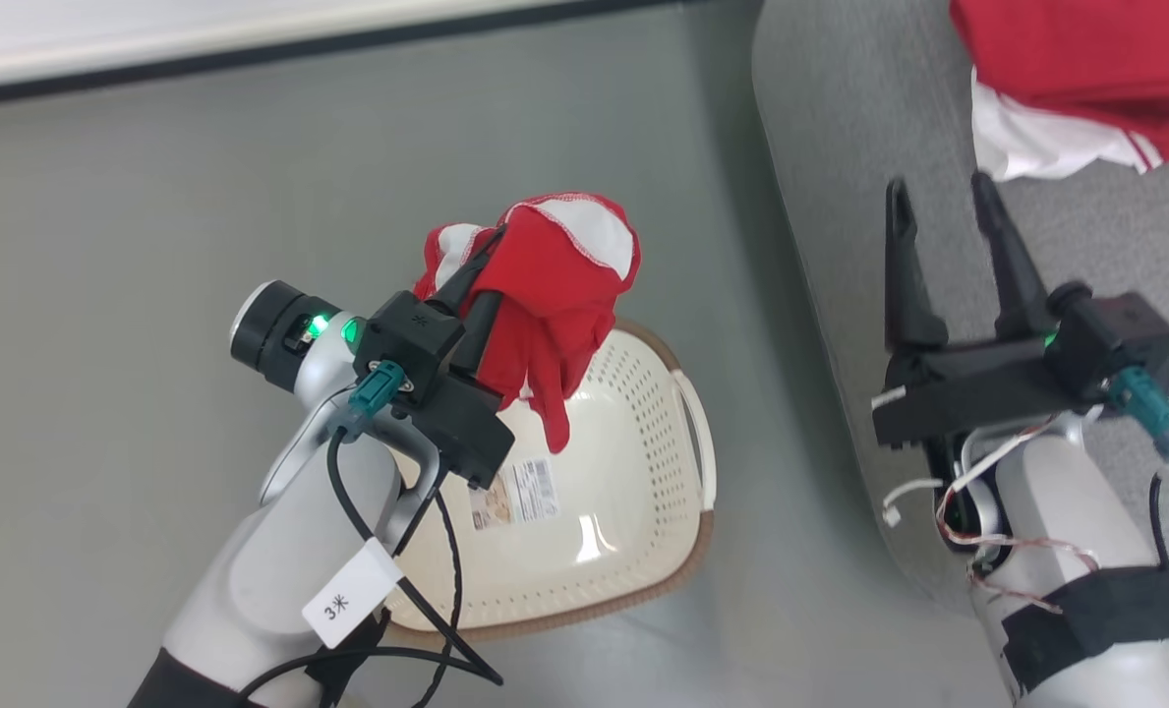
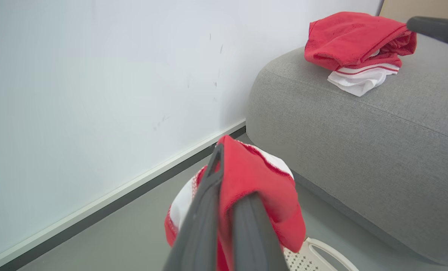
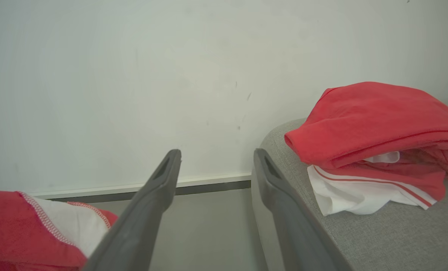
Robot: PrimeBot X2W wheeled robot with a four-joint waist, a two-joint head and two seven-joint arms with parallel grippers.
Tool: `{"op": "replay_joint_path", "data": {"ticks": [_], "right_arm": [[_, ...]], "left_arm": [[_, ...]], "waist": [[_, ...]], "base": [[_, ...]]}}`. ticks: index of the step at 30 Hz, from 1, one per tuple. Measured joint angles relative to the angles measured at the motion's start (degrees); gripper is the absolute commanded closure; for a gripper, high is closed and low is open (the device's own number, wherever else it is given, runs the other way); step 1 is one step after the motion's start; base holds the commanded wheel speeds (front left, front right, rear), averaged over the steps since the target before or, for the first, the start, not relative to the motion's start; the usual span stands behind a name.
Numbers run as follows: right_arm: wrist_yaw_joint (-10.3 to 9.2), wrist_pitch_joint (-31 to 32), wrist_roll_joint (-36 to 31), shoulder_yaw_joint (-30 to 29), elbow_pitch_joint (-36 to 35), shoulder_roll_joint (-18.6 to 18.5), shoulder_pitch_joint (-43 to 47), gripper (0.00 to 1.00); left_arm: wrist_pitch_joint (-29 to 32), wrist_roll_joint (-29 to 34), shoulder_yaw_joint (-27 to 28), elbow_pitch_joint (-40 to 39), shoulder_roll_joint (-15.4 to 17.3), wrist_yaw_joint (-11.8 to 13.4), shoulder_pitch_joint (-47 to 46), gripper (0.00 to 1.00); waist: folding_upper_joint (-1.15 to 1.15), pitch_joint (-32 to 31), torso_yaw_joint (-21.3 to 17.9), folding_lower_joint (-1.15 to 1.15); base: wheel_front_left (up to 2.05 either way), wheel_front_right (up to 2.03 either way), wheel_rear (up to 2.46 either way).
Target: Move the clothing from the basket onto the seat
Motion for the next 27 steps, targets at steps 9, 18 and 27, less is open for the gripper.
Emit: {"op": "replay_joint_path", "data": {"ticks": [9, 18, 27], "right_arm": [[0.47, 0.00, -0.12, 0.20, 1.98, -0.02, 3.91, 0.00], [0.68, 0.00, -0.36, 0.24, 2.79, -0.48, 8.66, 0.00], [2.13, 0.01, -0.37, 3.77, 4.65, 0.23, 14.72, 0.00]], "left_arm": [[-0.01, -1.19, -0.79, -0.85, -0.83, -1.07, 0.63, 1.00], [-0.01, -3.09, -1.58, -0.54, -1.49, -1.55, 3.55, 1.00], [0.00, -3.89, -2.94, 0.19, -1.64, -2.00, 7.49, 1.00]], "waist": [[-0.01, -7.83, 2.54, 0.00], [-0.01, -15.59, 5.22, 0.00], [0.00, -23.36, 7.84, 0.00]], "base": [[0.00, 0.00, 0.00], [0.00, 0.00, 0.00], [0.00, 0.00, 0.00]]}}
